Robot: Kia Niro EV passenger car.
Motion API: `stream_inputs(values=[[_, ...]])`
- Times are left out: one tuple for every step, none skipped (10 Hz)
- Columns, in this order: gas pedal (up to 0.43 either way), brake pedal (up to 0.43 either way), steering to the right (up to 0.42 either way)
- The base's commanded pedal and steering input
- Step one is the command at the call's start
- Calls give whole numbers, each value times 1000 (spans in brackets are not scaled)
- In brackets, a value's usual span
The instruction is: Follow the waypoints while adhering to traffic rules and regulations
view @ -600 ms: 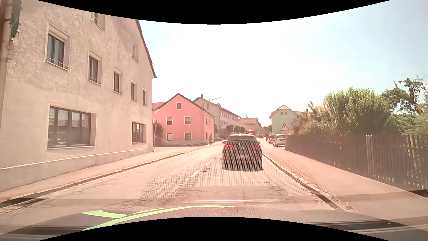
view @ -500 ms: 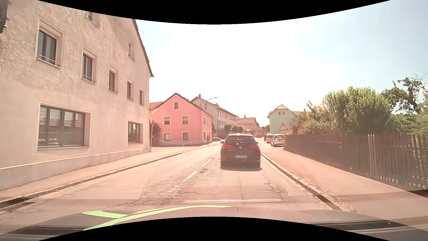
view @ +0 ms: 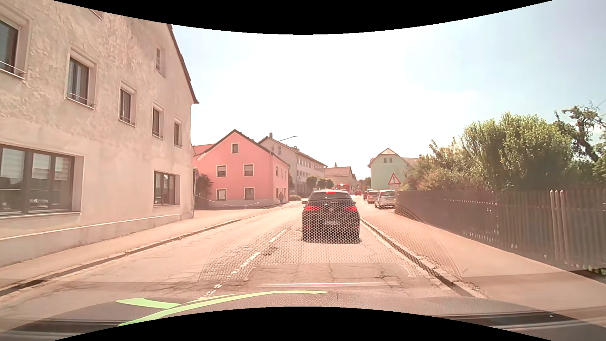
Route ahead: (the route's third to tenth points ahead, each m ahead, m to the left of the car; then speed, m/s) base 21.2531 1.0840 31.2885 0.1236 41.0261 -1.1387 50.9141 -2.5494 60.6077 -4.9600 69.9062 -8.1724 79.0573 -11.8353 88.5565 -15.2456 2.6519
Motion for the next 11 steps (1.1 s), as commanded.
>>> stream_inputs(values=[[87,0,75],[87,0,65],[79,0,58],[79,0,55],[67,0,53],[0,0,52],[0,0,52],[0,0,52],[0,0,52],[0,0,52],[0,0,52]])
